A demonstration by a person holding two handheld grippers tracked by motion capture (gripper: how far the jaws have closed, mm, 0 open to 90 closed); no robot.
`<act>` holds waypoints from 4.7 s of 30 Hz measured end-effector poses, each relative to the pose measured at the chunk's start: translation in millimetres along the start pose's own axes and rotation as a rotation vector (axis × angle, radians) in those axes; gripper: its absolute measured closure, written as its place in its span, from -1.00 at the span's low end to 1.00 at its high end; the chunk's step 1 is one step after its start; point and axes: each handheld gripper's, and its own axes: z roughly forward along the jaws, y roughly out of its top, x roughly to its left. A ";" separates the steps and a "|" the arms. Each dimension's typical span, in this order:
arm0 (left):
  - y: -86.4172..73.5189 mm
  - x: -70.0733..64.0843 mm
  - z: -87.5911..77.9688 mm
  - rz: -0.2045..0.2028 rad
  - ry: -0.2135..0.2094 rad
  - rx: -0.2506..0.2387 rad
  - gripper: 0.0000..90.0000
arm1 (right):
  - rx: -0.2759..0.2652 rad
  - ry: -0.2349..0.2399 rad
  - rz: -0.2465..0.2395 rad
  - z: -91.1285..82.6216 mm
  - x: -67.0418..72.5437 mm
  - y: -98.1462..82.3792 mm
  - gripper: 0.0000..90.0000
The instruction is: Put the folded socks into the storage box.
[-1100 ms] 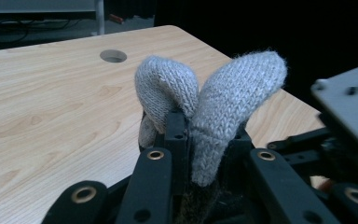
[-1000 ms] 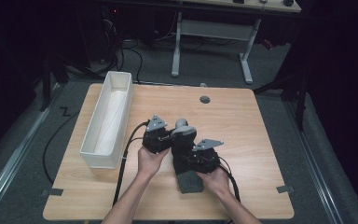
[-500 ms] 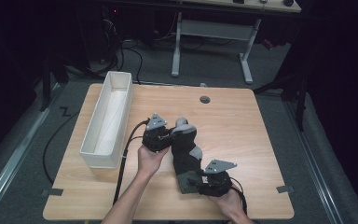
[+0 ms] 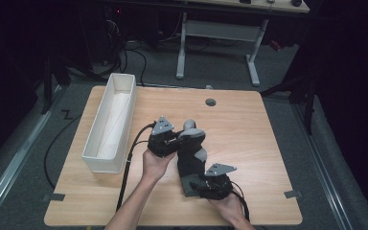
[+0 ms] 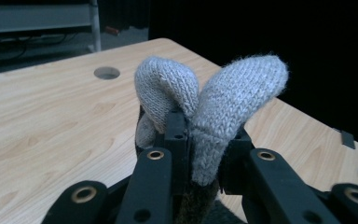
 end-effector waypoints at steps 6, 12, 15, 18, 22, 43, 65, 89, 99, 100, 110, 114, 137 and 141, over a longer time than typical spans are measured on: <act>-1.4 -9.7 -10.5 0.039 -0.022 0.007 0.71 | -0.013 -0.030 0.010 12.4 -4.4 7.1 0.10; -19.9 -15.7 -25.3 0.074 -0.032 0.032 0.71 | -0.019 -0.042 0.002 20.2 -7.4 13.3 0.11; -33.0 -14.8 -32.1 0.074 -0.030 0.043 0.71 | -0.029 -0.043 0.006 21.7 -8.7 13.5 0.11; -43.5 -12.6 -35.3 0.069 -0.026 0.053 0.71 | -0.033 -0.044 0.012 21.8 -8.7 13.9 0.11; -55.5 -8.9 -38.1 0.068 -0.014 0.063 0.71 | -0.051 -0.056 0.005 16.4 -3.9 15.7 0.09; -70.4 2.5 -41.1 0.058 0.022 0.074 0.70 | -0.009 0.007 -0.042 -30.7 -9.6 -10.4 -0.24; -74.4 11.4 -44.7 0.125 0.056 0.092 0.68 | 0.011 -0.098 0.055 33.4 5.6 10.1 -0.17; -90.1 20.0 -47.5 0.147 0.068 0.132 0.44 | -0.180 0.004 0.013 -39.2 -8.0 35.5 0.46; -88.4 16.9 -55.5 0.137 0.047 0.149 0.24 | -0.110 0.019 -0.008 -15.5 -3.0 46.8 0.55; -88.4 16.3 -56.1 0.130 0.043 0.149 0.20 | -0.107 0.018 -0.008 -14.7 -3.4 46.0 0.55; -86.4 13.4 -62.4 0.097 -0.001 0.160 -0.01 | -0.085 0.005 -0.019 -11.9 -4.4 42.2 0.55; -84.4 12.9 -65.7 0.087 -0.010 0.158 -0.10 | -0.081 0.002 -0.024 -10.0 -3.9 41.7 0.55; -92.8 22.5 -68.5 0.094 0.164 0.086 -0.16 | -0.127 -0.040 -0.058 -16.7 -2.5 47.9 0.32; -93.5 24.9 -67.5 0.093 0.178 0.084 -0.17 | -0.147 -0.039 -0.109 -18.7 0.0 61.8 0.21</act>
